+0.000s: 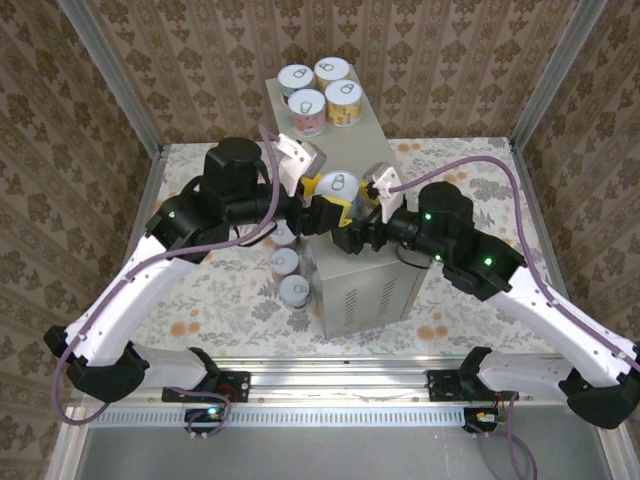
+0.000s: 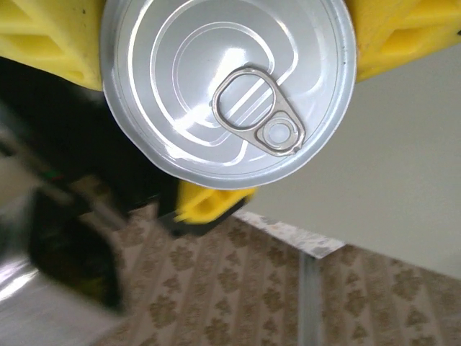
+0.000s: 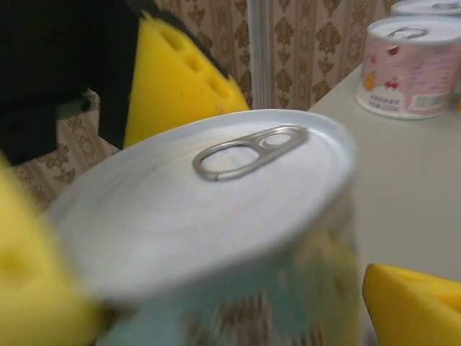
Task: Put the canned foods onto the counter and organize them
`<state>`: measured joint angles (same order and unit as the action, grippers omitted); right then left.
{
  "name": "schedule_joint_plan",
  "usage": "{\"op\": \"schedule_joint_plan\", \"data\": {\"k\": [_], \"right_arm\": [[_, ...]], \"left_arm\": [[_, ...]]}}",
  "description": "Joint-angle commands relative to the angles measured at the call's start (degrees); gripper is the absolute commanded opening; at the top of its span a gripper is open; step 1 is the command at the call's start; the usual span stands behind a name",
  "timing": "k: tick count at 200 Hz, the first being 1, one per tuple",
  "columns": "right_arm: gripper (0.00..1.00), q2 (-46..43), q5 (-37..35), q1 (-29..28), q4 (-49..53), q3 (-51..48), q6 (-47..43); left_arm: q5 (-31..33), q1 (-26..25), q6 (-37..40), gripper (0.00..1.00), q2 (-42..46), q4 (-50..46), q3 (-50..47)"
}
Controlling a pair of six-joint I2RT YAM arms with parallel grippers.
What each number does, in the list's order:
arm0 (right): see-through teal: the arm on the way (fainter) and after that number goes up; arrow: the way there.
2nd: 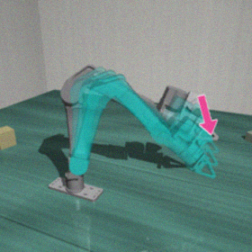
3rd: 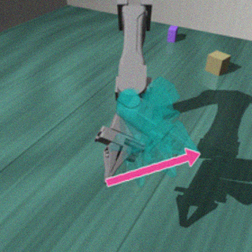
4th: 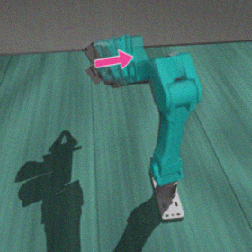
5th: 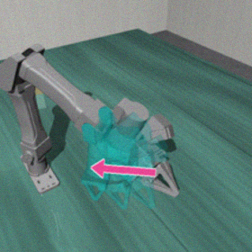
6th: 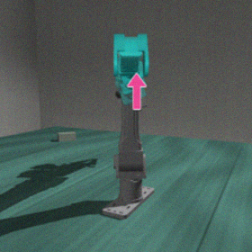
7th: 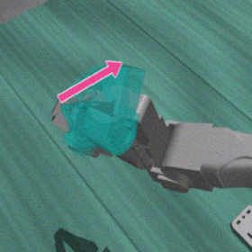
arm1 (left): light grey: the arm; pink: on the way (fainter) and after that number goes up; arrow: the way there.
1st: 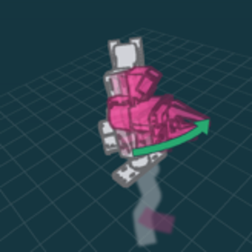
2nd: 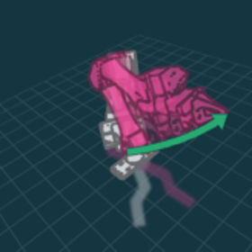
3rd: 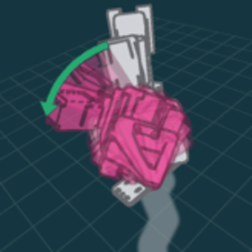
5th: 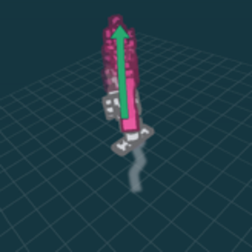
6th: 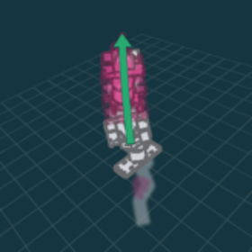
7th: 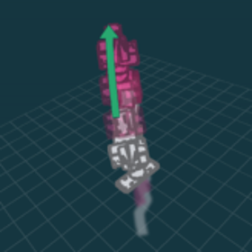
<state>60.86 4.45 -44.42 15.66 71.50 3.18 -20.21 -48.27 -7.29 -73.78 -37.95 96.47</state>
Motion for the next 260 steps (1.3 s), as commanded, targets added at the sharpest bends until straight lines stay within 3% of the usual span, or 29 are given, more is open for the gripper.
{"op": "schedule_joint_plan", "data": {"k": [1,103,158,188,204,260], "right_arm": [[0.97,-4.52,-1.83,1.54,1.05,0.65,-0.71],[1.0,-9.38,-2.86,5.6,9.64,2.32,-4.87],[0.98,-4.37,0.18,5.61,8.03,5.01,-6.12],[0.97,-0.54,0.61,5.61,6.03,6.37,-5.99],[0.97,1.51,0.02,5.49,5.13,6.92,-5.92],[0.96,7.05,-0.4,5.11,2.23,8.53,-5.07]], "left_arm": [[4.73,0.25,3.02,0.53,-0.06,-0.35,3.49],[12.34,0.54,7.17,0.56,-6.36,-6.12,11.15],[9.93,1.9,6.4,0.72,-6.25,-6.67,12.16],[8.51,3.62,5.63,0.93,-3.46,-6.06,10.56],[7.39,5.17,4.96,1.0,-0.93,-5.53,8.51],[5.7,12.15,3.25,1.0,9.04,-5.28,-0.93]]}}
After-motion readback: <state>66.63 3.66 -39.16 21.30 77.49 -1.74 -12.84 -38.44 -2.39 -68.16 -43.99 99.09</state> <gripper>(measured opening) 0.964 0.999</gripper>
